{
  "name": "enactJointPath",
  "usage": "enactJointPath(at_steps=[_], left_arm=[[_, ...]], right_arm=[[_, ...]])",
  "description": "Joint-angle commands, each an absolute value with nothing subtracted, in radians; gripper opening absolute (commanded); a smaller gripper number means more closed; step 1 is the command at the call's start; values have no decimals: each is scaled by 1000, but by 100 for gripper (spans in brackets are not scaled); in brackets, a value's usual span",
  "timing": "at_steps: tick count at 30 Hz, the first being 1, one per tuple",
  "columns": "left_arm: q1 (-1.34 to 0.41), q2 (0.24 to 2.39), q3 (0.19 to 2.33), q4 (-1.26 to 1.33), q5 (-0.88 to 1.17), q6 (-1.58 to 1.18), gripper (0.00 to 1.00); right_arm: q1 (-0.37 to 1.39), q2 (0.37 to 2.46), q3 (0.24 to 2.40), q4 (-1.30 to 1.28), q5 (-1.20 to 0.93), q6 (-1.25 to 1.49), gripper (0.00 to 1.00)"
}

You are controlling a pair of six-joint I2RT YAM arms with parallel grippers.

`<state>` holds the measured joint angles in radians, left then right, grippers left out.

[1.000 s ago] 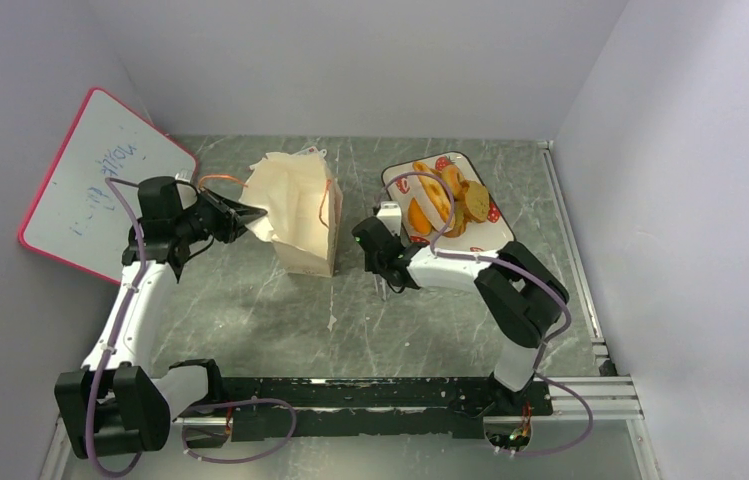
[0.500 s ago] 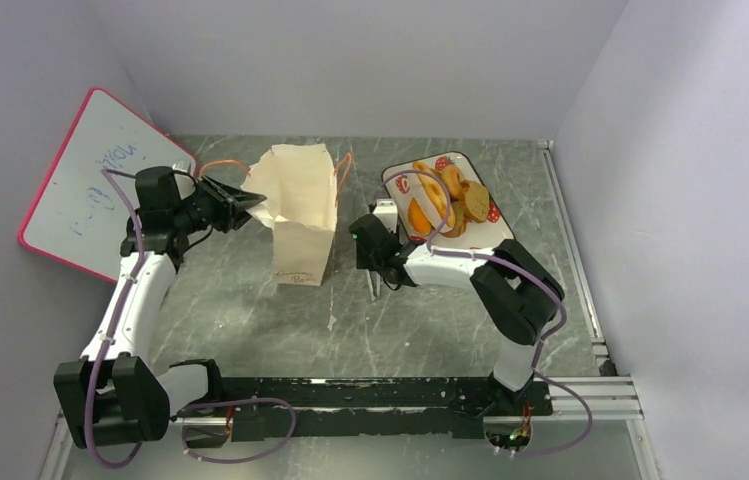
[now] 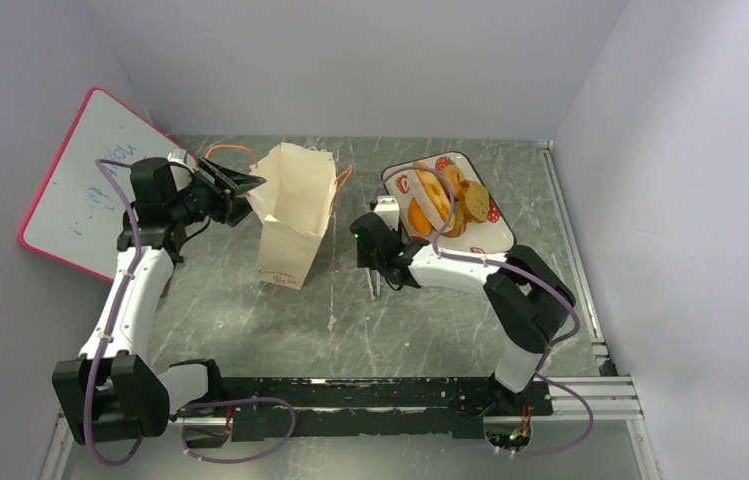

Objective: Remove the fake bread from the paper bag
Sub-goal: Place the clamp at the center of the board.

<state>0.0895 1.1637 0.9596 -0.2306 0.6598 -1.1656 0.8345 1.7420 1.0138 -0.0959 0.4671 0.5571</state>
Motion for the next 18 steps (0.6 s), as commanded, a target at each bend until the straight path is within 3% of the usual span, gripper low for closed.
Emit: enactJointPath(at_steps=[1, 4, 5, 9, 10, 11, 18], left_arm=[[95, 1118, 949, -234, 680, -1149, 64], [96, 1102, 964, -285, 664, -1121, 66], [95, 1096, 966, -297, 659, -1116, 73], [97, 1072, 957, -283, 665, -1129, 75], [97, 1074, 963, -285, 667, -1127, 90], [97, 1077, 977, -292, 666, -1119, 92], [97, 1083, 1079, -426, 624, -1029, 97]], right_arm=[[863, 1689, 1040, -137, 516, 543, 55], [867, 1684, 1079, -166, 513, 543, 55], [869, 1688, 1097, -177, 512, 544, 55], [881, 1715, 1174, -205, 503, 540, 55], [886, 1725, 1201, -209, 502, 537, 55], [889, 1733, 1221, -215, 501, 536, 55], [900, 1786, 1321, -244, 487, 531, 55]])
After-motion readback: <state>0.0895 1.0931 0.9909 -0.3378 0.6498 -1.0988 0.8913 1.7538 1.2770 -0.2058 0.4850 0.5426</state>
